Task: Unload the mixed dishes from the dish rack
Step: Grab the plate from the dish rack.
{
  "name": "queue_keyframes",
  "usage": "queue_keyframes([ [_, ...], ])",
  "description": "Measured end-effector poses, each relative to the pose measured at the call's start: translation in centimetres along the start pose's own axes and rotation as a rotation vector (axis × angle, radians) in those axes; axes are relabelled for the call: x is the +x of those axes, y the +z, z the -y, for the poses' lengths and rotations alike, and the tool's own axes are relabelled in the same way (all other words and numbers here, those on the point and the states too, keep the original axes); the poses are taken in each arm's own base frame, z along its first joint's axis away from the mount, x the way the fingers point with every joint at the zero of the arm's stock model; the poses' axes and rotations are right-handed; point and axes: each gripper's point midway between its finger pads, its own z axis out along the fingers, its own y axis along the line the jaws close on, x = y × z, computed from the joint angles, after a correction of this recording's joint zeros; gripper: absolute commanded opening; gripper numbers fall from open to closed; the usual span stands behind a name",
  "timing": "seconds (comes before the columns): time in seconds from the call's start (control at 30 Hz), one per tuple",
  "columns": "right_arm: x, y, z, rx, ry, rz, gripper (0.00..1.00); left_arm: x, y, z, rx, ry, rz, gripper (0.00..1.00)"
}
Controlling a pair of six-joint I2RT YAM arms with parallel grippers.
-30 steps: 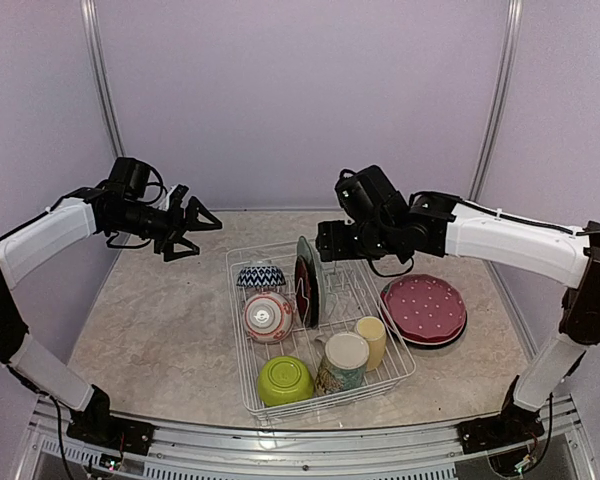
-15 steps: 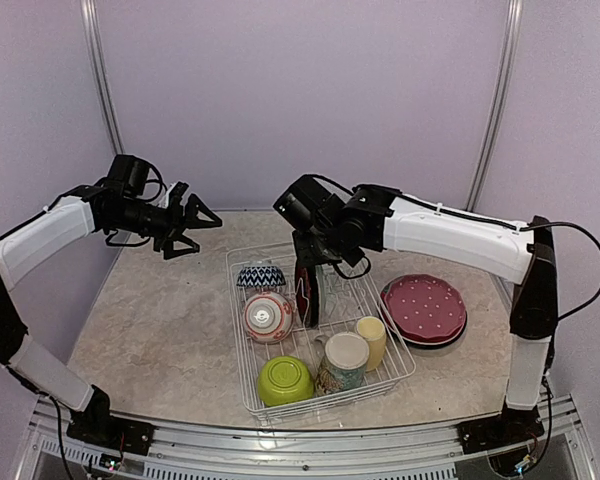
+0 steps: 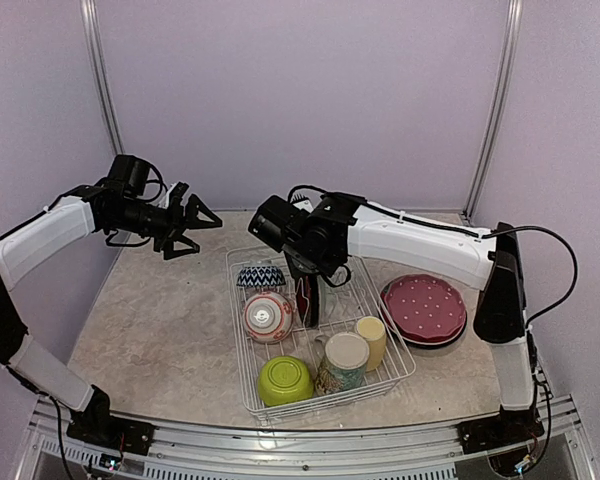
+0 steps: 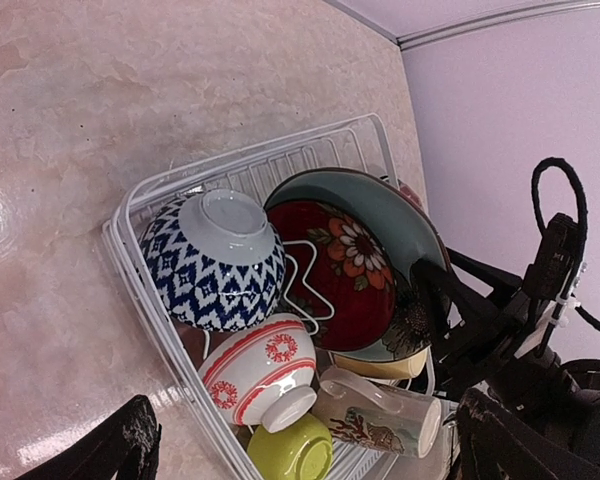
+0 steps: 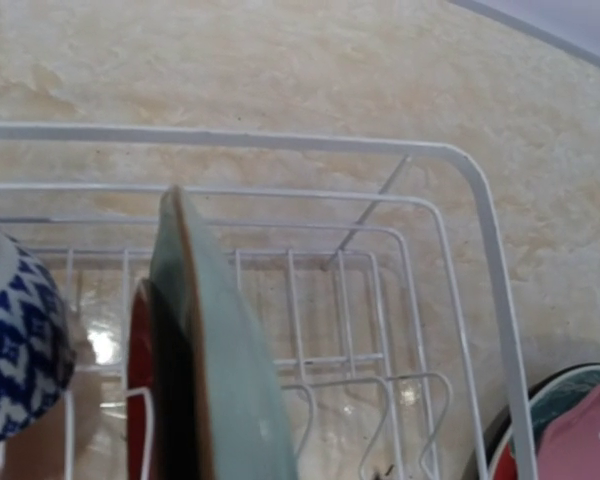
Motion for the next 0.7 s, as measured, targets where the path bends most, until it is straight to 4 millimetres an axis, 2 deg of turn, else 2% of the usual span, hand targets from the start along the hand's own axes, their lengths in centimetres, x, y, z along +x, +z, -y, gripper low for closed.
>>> queue_keyframes([
  [0.33,0.62,0.8,-0.36,0.05,-0.018,-0.008,0.08,-0.04,0.0,-0.07,-0.004,0.0,0.003,0.99],
  [0.4,0.62,0.74,-0.33,0.053,-0.017,-0.006,0.01,-0.04,0.0,-0.07,-0.004,0.0,0.002,0.99],
  [0.7,0.41,0.38,-0.26,0.074,-0.034,-0.006,0.0,-0.09,0.0,-0.12,-0.007,0.0,0.005,0.99],
])
